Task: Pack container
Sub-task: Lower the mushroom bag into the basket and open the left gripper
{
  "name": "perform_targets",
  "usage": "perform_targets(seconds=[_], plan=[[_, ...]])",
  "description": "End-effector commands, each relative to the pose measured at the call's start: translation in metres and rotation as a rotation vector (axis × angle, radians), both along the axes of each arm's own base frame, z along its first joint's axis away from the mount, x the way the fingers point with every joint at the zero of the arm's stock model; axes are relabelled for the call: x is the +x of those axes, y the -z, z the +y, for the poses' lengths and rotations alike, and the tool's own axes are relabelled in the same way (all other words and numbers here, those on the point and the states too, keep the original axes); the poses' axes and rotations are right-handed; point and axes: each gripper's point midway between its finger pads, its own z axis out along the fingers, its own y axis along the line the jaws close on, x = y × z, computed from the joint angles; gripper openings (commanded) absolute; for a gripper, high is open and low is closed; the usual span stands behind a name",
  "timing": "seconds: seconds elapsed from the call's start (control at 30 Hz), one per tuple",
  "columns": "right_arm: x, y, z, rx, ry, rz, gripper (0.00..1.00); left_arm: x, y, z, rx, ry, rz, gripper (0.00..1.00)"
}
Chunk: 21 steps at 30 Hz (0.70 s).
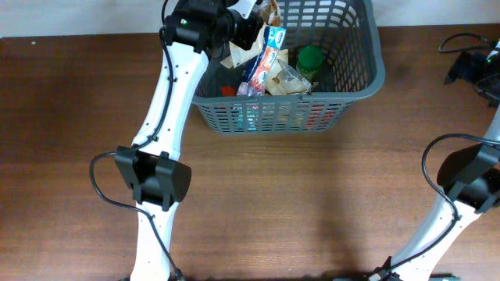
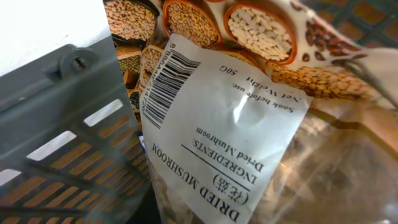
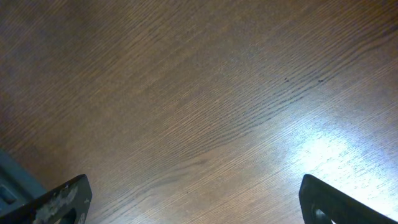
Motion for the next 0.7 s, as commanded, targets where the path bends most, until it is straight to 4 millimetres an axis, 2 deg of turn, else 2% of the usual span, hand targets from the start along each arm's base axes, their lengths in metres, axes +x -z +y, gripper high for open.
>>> perform_targets(seconds=[0.0,0.03,0.3,0.37,0.43,0.53,0.67], plan=[[-0.002,-0.001,-0.002,-0.013,0.008,0.006,0.99,0.002,0.0,0.004,0.015,-0.025,-0.002,0.21],[-0.002,-0.001,-0.002,-0.013,0.008,0.006,0.99,0.002,0.0,0.004,0.015,-0.025,-0.002,0.25],[-0.002,-0.001,-0.002,-0.013,0.008,0.006,0.99,0.004,0.0,0.008,0.015,-0.033,-0.002,0.26],[-0.002,-0.001,-0.002,-0.013,0.008,0.006,0.99,0.006,0.0,0.014,0.013,-0.042,-0.003,0.34],[-0.002,-0.001,-0.002,-0.013,0.008,0.006,0.99,0.007,-0.005,0.019,0.008,-0.05,-0.009,0.38],[-0.002,-0.001,-0.002,-0.013,0.008,0.006,0.99,0.006,-0.023,0.028,-0.015,-0.077,-0.027,0.49],[-0.002,-0.001,-0.002,-0.013,0.008,0.006,0.99,-0.005,-0.067,0.043,-0.037,-0.095,-0.101,0.61]])
